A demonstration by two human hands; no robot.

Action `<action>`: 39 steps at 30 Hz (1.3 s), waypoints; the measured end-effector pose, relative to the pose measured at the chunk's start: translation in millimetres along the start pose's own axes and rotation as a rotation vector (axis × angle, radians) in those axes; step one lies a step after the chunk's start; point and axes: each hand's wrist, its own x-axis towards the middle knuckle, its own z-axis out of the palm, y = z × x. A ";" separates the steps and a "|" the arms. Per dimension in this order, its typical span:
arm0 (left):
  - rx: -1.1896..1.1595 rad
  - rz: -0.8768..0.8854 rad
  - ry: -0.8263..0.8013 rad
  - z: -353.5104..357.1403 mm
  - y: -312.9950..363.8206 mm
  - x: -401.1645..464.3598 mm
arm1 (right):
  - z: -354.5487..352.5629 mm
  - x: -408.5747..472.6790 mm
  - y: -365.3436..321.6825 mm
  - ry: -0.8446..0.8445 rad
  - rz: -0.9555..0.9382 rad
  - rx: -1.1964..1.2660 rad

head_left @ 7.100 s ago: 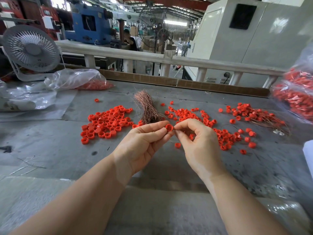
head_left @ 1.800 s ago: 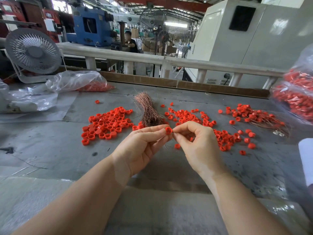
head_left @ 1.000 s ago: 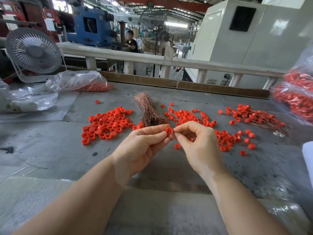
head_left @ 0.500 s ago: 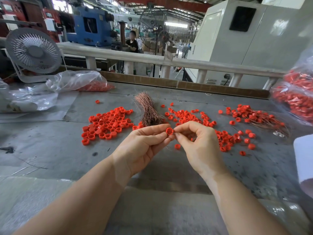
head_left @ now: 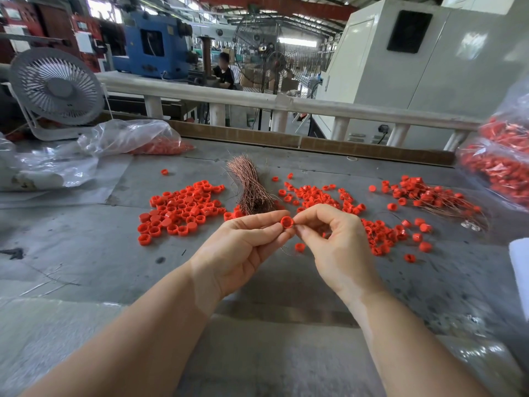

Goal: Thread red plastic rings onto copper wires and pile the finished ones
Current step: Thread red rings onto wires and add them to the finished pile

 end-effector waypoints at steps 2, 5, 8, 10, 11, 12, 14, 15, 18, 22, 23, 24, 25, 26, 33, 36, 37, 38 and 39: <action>0.008 0.000 -0.003 0.2 0.5 -0.3 | 0.2 0.3 -0.2 -0.004 -0.005 -0.004; 0.013 0.005 -0.007 0.5 0.6 -0.1 | 0.8 1.0 -0.7 -0.018 0.028 0.063; -0.004 0.004 -0.012 -0.2 0.5 0.5 | 0.9 1.3 -1.6 -0.024 0.048 0.118; -0.020 0.003 -0.017 -0.3 0.7 0.4 | 0.6 1.3 -2.4 -0.022 0.056 0.136; -0.025 0.004 -0.021 -0.1 0.7 0.4 | 0.4 1.4 -2.4 -0.021 0.060 0.141; -0.029 0.006 -0.025 0.1 0.7 0.3 | 0.3 1.6 -2.5 -0.019 0.067 0.150; -0.041 0.011 -0.030 0.5 0.7 -0.2 | 0.5 1.9 -2.5 -0.017 0.093 0.177; -0.049 0.013 -0.031 0.7 0.7 -0.3 | 0.6 1.9 -2.7 -0.018 0.103 0.185; -0.063 0.017 -0.033 1.0 0.0 -0.6 | 0.5 1.4 -4.2 -0.021 0.112 0.185; -0.059 0.015 -0.037 0.2 -0.3 -0.7 | 0.1 1.4 -2.9 -0.005 0.078 0.136; -0.054 0.015 -0.038 0.0 -0.4 -0.9 | 0.1 1.3 -2.3 0.000 0.055 0.108; -0.050 0.014 -0.038 -0.1 -0.4 -0.9 | 0.1 1.1 -1.8 0.006 0.029 0.073; -0.047 0.014 -0.038 -0.3 -0.4 -1.1 | 0.2 1.0 -1.2 0.012 0.004 0.044; -0.045 0.012 -0.039 -0.3 -0.3 -0.9 | 0.2 0.7 -0.6 0.016 -0.012 0.030; -0.045 0.003 -0.046 -0.2 0.1 -0.9 | 1.2 -0.4 -0.5 0.049 -0.102 -0.065; -0.042 0.000 -0.044 -0.5 0.2 -0.3 | 1.7 0.0 -0.4 0.047 -0.088 -0.054; -0.043 -0.001 -0.042 -0.4 0.0 -0.1 | 1.6 0.0 -0.4 0.045 -0.087 -0.047; -0.044 -0.003 -0.040 -0.4 -0.2 -0.1 | 1.5 -0.1 -0.9 0.042 -0.085 -0.038; -0.046 -0.004 -0.038 -0.5 -0.3 0.1 | 1.2 0.0 -1.3 0.039 -0.078 -0.023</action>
